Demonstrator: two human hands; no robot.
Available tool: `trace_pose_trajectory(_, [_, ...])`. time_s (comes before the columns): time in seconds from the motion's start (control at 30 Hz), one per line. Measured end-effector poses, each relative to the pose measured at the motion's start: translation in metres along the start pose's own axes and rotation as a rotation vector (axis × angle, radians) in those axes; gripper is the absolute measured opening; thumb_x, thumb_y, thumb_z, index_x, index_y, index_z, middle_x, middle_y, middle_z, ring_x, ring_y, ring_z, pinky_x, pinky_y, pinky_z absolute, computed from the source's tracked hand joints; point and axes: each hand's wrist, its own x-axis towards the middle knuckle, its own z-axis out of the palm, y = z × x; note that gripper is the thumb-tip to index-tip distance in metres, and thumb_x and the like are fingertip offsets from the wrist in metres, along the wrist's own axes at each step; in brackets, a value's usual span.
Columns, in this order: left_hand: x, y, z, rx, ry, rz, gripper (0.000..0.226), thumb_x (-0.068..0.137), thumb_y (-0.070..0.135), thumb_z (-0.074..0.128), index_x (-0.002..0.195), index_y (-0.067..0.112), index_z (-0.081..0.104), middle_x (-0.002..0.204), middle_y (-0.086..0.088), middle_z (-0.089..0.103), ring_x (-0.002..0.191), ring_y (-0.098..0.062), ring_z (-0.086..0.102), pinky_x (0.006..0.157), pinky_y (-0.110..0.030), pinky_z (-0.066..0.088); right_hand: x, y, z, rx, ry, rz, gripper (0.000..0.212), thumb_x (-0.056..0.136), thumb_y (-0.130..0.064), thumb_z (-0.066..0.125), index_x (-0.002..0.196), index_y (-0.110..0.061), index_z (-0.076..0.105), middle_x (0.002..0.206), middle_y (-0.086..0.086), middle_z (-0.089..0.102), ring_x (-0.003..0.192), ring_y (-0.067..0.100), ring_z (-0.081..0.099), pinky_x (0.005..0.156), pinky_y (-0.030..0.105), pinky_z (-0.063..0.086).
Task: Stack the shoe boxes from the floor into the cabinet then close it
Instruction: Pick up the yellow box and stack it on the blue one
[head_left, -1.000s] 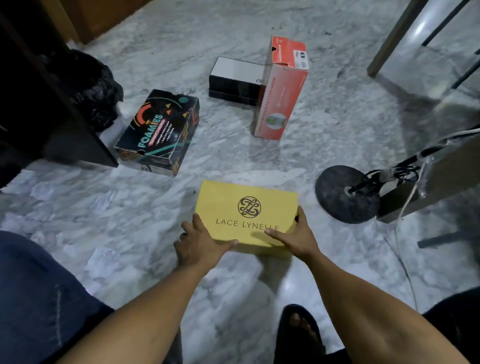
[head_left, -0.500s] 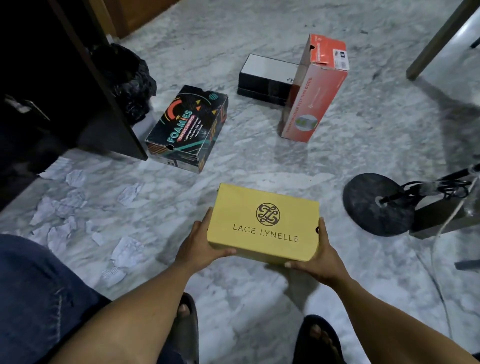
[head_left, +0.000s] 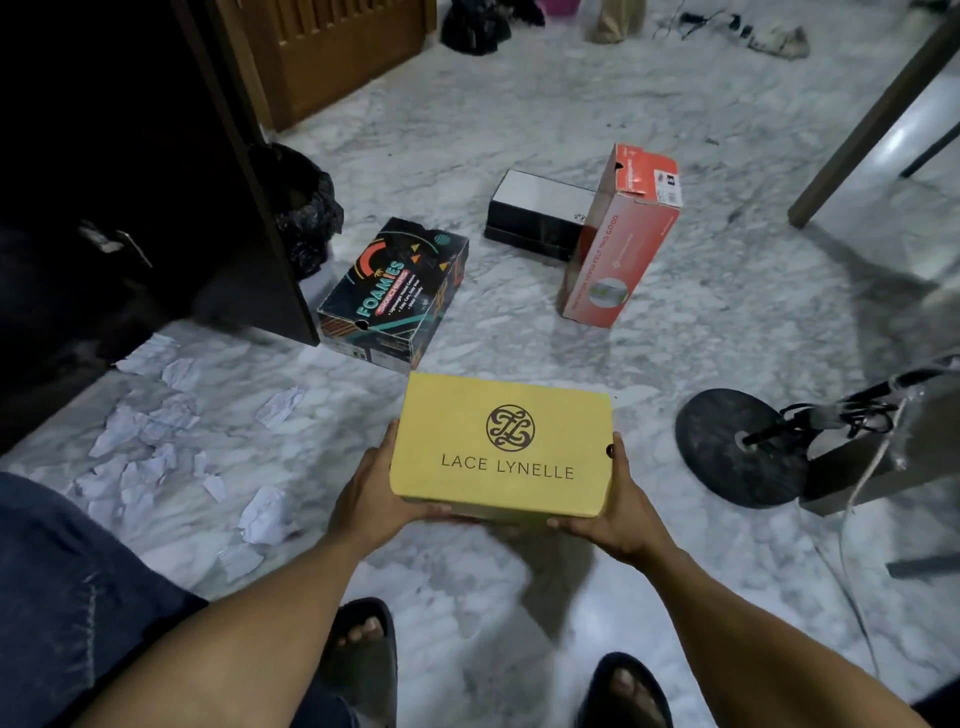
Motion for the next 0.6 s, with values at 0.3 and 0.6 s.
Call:
trace_pose_trajectory(0.3, [-0.105, -0.005, -0.211, 0.088, 0.406, 0.004, 0.148, 0.031, 0.085, 0.082, 0.15, 0.06, -0.003, 0.142, 0.008, 0.052, 0.13, -0.022, 0.051, 0.093, -0.046, 0.053, -0.007, -0.194, 0.059, 0.06, -0.053, -0.416, 0.121, 0.059, -0.049, 0.092, 0.146, -0.049, 0.007, 0.129, -0.025, 0.057, 0.113, 0.009, 0.06, 0.079, 0.021, 0.049])
trace_pose_trajectory(0.6, [-0.257, 0.033, -0.414, 0.234, 0.872, 0.014, 0.147, 0.028, 0.084, 0.082, 0.152, 0.053, 0.011, 0.145, 0.006, 0.051, 0.132, -0.021, 0.05, 0.102, -0.048, 0.048, -0.022, -0.422, 0.11, 0.193, -0.156, -0.81, 0.131, 0.062, -0.05, 0.089, 0.156, -0.033, -0.001, 0.135, -0.015, 0.051, 0.126, 0.016, 0.046, 0.108, 0.039, 0.039])
